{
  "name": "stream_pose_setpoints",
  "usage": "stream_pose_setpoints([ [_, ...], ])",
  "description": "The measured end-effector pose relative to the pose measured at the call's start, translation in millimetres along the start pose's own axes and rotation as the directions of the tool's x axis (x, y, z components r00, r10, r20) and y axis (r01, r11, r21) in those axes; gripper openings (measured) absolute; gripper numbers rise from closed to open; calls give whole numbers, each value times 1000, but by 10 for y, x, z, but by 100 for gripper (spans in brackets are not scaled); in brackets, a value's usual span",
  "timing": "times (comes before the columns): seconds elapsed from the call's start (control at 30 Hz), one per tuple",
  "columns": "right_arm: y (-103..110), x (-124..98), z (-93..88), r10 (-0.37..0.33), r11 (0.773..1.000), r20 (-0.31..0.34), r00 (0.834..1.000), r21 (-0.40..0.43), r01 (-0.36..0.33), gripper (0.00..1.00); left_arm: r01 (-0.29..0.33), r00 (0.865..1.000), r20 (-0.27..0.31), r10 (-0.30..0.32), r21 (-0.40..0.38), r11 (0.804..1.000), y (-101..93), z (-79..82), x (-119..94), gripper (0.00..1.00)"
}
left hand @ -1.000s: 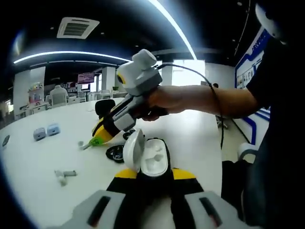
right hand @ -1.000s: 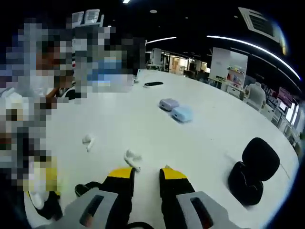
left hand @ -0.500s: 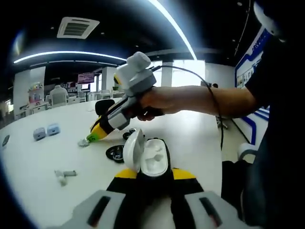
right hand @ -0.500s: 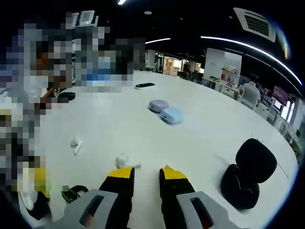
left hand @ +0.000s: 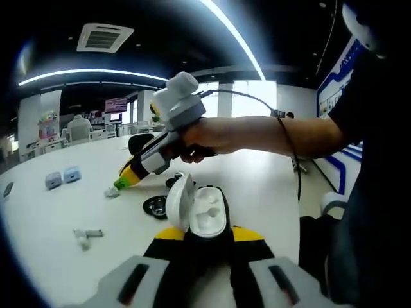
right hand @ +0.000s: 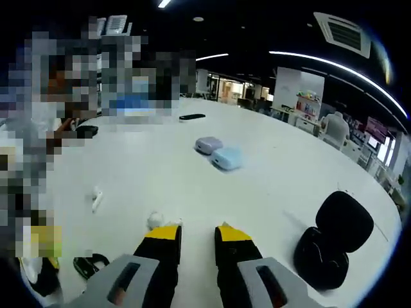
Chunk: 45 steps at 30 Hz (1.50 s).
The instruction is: Pick up the earbuds from the table and place the earbuds into the earbud case
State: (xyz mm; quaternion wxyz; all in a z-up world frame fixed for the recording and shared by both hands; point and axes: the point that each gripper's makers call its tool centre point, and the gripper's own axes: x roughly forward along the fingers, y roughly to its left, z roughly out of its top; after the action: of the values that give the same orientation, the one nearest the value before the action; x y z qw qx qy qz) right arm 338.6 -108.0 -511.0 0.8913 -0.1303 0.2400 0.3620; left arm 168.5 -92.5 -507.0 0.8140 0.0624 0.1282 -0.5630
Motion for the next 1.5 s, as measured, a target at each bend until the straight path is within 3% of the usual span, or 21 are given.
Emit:
stream_pose_setpoints([
  [0.23,-43,54,19,2,1000,4,1000,-6,-1,20,-2,1000,0,2,1,1000,1,-2,-1,24],
  [0.4,-45,-27,12,1,1000,5,1000,-24,-1,20,-2,1000,0,2,2,1000,-2,-5,-2,24],
  [0.6,173,-195,59,73,989,35,997,-131,-68,20,-3,1000,1,3,2,1000,-2,-7,-1,24],
  [0.8,407,-232,68,121,954,35,992,-281,-106,20,-6,1000,1,6,4,1000,-2,-8,2,24],
  [1.07,464,-128,140,127,937,35,991,-332,-108,18,-12,1000,0,12,12,1000,5,-10,4,24],
  [1.5,427,-47,144,125,939,24,992,-325,-110,18,-15,1000,0,15,18,1000,23,-12,2,24],
])
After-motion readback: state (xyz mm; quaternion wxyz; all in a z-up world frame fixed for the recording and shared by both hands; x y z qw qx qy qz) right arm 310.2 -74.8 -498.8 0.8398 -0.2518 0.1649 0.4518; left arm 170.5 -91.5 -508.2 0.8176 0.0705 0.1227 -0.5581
